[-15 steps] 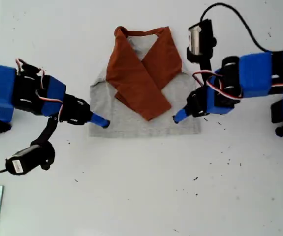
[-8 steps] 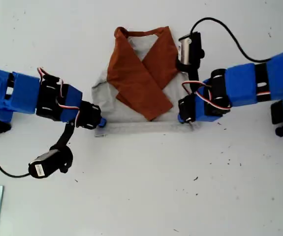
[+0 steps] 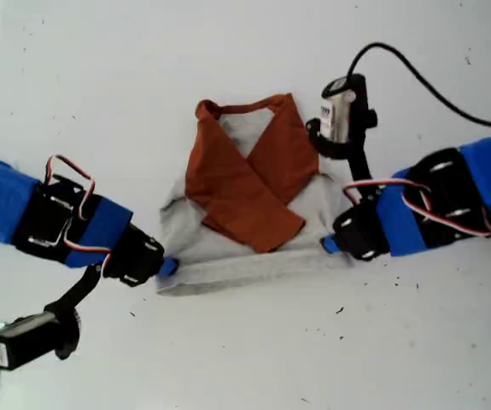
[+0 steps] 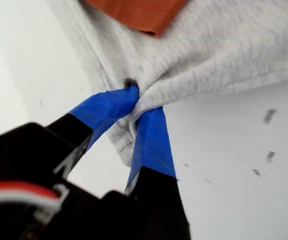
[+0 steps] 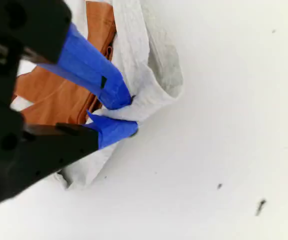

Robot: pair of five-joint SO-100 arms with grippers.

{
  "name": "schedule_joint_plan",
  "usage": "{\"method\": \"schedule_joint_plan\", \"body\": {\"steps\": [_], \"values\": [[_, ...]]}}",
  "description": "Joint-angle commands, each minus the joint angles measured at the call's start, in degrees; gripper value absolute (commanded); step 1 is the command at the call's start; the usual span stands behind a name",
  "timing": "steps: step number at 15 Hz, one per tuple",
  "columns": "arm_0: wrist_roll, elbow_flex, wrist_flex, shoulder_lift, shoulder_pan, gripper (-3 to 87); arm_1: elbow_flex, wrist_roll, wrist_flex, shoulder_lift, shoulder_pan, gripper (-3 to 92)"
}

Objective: Fold t shirt

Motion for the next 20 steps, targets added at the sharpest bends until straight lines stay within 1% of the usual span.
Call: {"method": "schedule_joint_plan", "body": {"steps": [1, 2, 3, 4, 5, 6, 7, 8, 9, 10, 11, 12, 13, 14, 15, 16, 17, 18, 19, 20], "values": [[-1.41, -3.43, -1.05, 4.48, 3.16, -0.3, -4.13, 0.53, 0.00, 2.64, -0.70, 3.1], [-0.44, -3.34, 0.26, 7.82, 0.79, -0.3, -5.63, -1.85, -0.09, 2.64, 2.64, 3.1], [2.11, -3.25, 2.55, 12.66, -3.78, -0.3, -8.00, -5.19, 0.18, 2.81, 7.21, 3.1], [4.48, -3.25, 6.42, 17.49, -11.16, -0.3, -10.11, -7.82, 0.62, 4.04, 13.18, 3.2], [7.82, -2.46, 9.67, 22.94, -21.62, -0.2, -8.44, -7.21, -0.18, 8.09, 21.62, 9.7], [8.26, 3.16, 10.11, 30.32, -34.37, 19.6, -2.11, -10.63, -5.19, 15.03, 30.94, 37.0], [7.29, 14.06, 6.33, 40.69, -45.97, 41.8, 9.40, -5.27, -9.05, 27.51, 40.17, 37.0], [5.63, 24.43, 2.90, 51.68, -51.77, 42.1, 24.70, -2.37, -15.38, 44.47, 45.35, 37.0], [7.47, 32.08, 1.14, 59.85, -52.12, 41.7, 32.61, -0.97, -9.58, 57.48, 46.49, 37.0], [8.17, 38.14, 1.41, 66.09, -49.39, 36.6, 37.35, 0.00, -0.26, 68.64, 45.79, 37.0], [7.21, 44.56, 1.23, 72.60, -44.74, 27.5, 42.45, 1.05, 6.59, 78.75, 42.63, 37.0], [4.57, 51.15, 0.53, 80.51, -38.85, 18.0, 46.93, 2.72, 10.55, 83.32, 38.14, 36.9], [1.76, 58.01, 0.35, 88.42, -34.19, 12.3, 50.27, 3.43, 10.28, 82.71, 33.31, 36.8], [-1.58, 64.25, 2.02, 95.98, -30.06, 9.8, 54.23, 4.57, 8.53, 83.06, 29.53, 36.8], [-5.63, 71.10, 4.22, 105.56, -25.14, 5.9, 57.39, 4.83, 8.61, 83.06, 27.60, 28.0], [-9.67, 73.21, 2.29, 102.74, -20.39, 3.2, 60.64, 5.45, 9.58, 83.06, 25.93, 13.0], [-10.28, 73.13, 1.85, 102.30, -18.02, 2.4, 64.25, 7.65, 10.28, 83.06, 24.43, 3.5], [-10.81, 73.21, 6.59, 105.47, -17.75, -0.2, 67.50, 8.61, 9.84, 82.88, 23.38, 3.5], [-9.84, 73.30, 8.79, 105.29, -18.54, 0.2, 67.41, 7.21, 10.02, 81.21, 22.94, 3.5], [-9.76, 73.30, 8.79, 105.29, -18.02, 5.4, 67.41, 7.73, 10.11, 81.39, 23.03, 3.7]]}}
